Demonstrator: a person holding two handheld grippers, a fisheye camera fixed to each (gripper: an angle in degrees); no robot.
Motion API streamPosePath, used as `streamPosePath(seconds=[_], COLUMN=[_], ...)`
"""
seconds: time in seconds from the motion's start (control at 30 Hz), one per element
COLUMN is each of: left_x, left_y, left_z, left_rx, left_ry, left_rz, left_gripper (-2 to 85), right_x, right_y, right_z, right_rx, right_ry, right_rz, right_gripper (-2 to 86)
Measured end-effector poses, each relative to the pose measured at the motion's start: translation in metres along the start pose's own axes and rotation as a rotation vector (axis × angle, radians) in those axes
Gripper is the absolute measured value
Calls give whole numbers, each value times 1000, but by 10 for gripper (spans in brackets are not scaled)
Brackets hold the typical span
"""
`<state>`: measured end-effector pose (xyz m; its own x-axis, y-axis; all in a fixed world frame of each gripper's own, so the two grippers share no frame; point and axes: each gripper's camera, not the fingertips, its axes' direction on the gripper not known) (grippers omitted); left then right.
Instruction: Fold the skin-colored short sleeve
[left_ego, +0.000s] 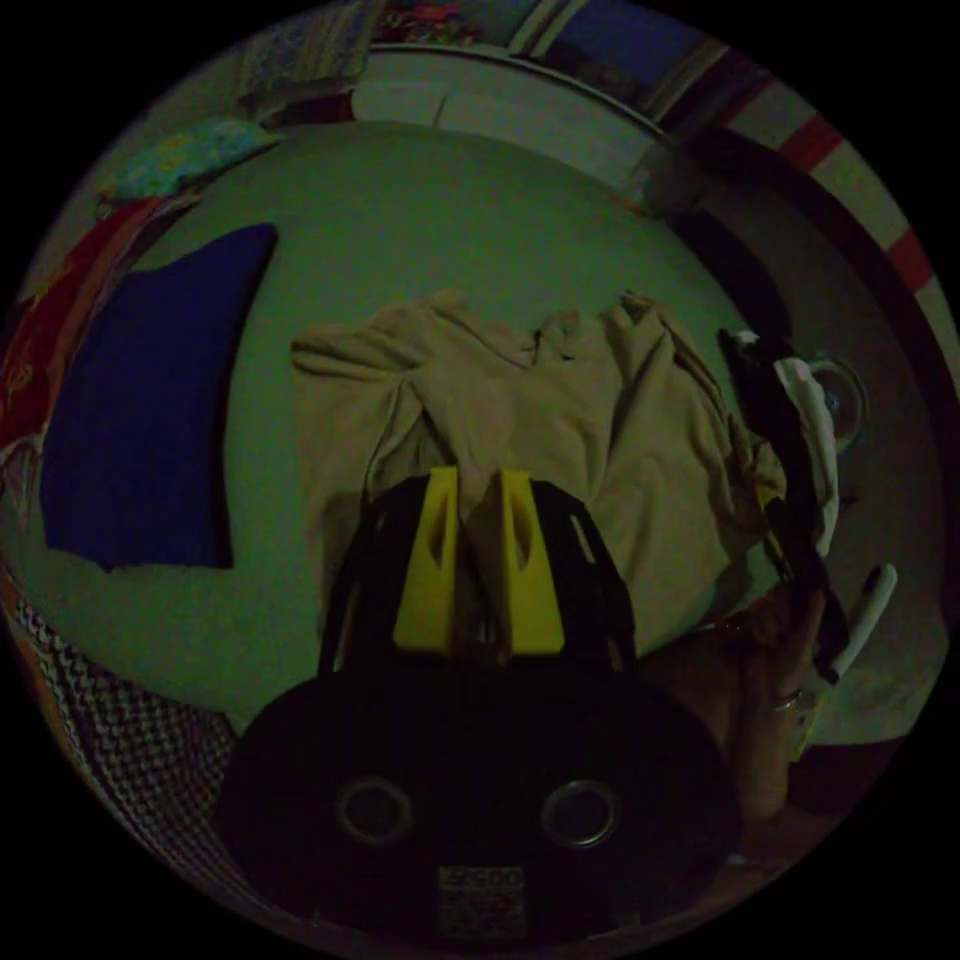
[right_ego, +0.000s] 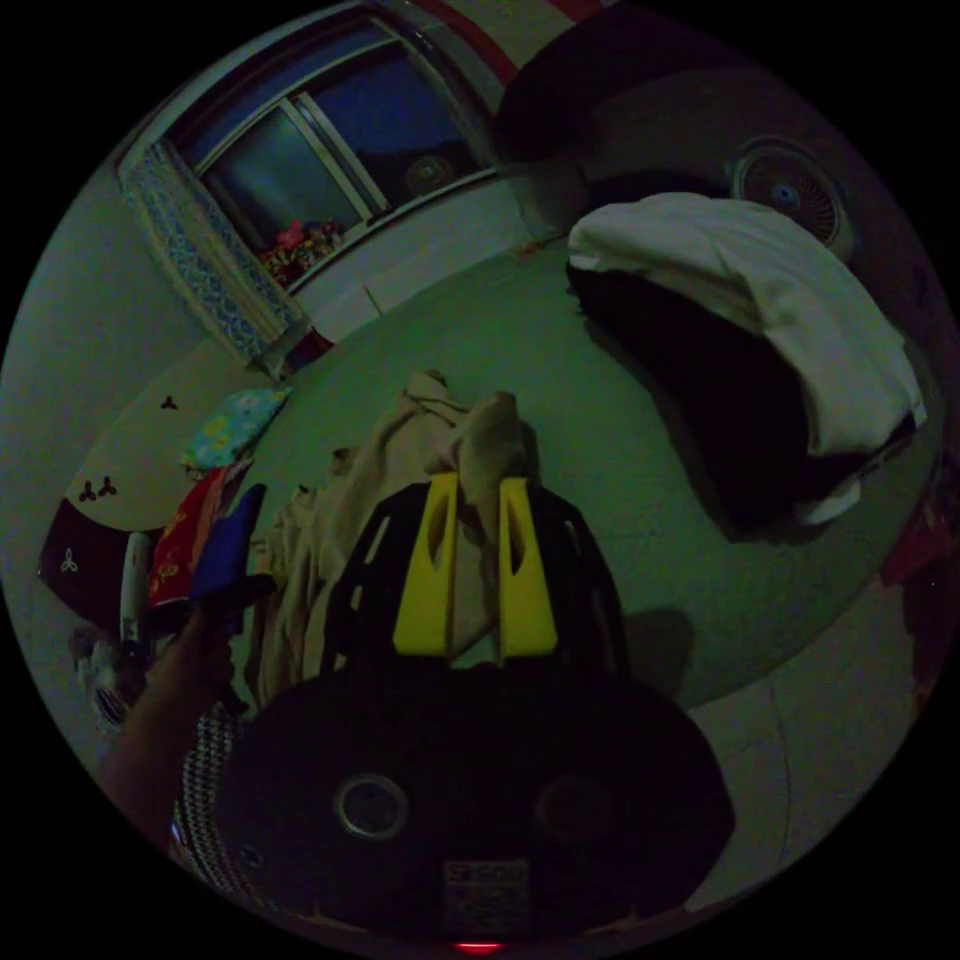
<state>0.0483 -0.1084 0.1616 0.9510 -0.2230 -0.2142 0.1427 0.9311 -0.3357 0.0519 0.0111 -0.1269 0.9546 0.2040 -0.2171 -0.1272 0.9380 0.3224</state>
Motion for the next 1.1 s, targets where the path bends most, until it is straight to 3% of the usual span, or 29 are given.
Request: streamPosePath(seconds=[0.13,0.5,0.7,0.83,1.1], left_x=[6,61,75,77,86], left_y=[22,87,130,161,226], left_z=[-20,-95,-131,-153,-173], left_rx=[53,103,132,173,187], left_ry=[1,-159,-121,-80,26], left_rz=[9,298,334,342,384], left_gripper=[32,13,9,8,11], right_x=[-5,-42,-62,-73,-119], right_y=[2,16,21,21,32], right_z=[-5,-26,-45,-69,-116], right_rx=[-10,-6,-35,-95,-211], right_ry=[-2,38,43,-55,-28], right_rz=[8,-22,-48,-69,-302], right_gripper=[48,53,64,81,110])
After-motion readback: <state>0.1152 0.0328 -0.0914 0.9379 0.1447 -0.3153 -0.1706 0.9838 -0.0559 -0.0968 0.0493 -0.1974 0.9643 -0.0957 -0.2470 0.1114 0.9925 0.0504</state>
